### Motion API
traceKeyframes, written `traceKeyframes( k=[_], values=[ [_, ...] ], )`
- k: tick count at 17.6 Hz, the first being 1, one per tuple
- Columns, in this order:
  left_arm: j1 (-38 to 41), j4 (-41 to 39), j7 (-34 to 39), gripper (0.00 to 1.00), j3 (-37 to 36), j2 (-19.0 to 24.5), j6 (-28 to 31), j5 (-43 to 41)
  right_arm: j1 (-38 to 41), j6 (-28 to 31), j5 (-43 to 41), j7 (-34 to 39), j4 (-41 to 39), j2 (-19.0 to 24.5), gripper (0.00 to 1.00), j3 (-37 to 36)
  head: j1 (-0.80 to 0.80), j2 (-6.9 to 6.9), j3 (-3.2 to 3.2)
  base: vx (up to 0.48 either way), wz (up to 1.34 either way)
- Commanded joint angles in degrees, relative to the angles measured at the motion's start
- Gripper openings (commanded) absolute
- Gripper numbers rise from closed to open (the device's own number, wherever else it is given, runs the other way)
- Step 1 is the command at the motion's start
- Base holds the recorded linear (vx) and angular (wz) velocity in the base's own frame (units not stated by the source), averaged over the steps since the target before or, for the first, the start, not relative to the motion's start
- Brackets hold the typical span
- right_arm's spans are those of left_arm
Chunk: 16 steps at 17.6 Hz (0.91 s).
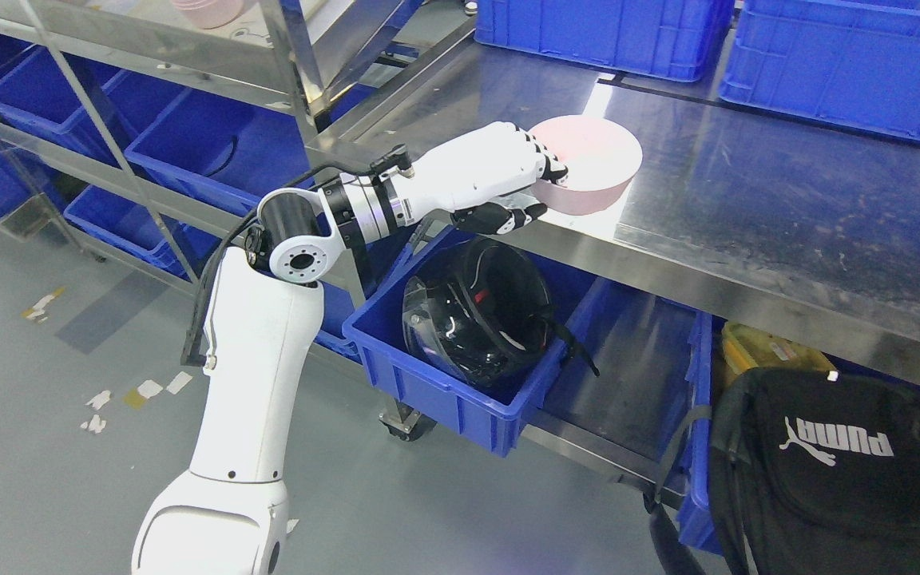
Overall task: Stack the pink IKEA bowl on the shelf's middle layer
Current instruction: 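Hold the bowl in the left hand while the robot turns to the rack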
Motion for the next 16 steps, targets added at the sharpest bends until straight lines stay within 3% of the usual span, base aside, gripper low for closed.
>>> traceKeyframes(
  k=[1,6,16],
  values=[
    [1.4,-2.5,0.0,0.05,-1.1,1.0,0.0,0.5,1.3,0.0,0.0,0.0,-1.0,-1.0,1.0,0.0,0.0,0.0,0.0,-0.008,0.44],
    [1.5,-2.6,0.1,0.05,-1.9,1.0,0.0,0.6,1.3,0.0,0.0,0.0,-1.0,-1.0,1.0,0.0,0.0,0.01,0.0,0.006,0.72],
    [1.5,-3.5,0.3,0.05,-2.0,1.0,0.0,0.5,1.3,0.0,0.0,0.0,-1.0,-1.0,1.0,0.0,0.0,0.02,0.0,0.084,1.22]
  ],
)
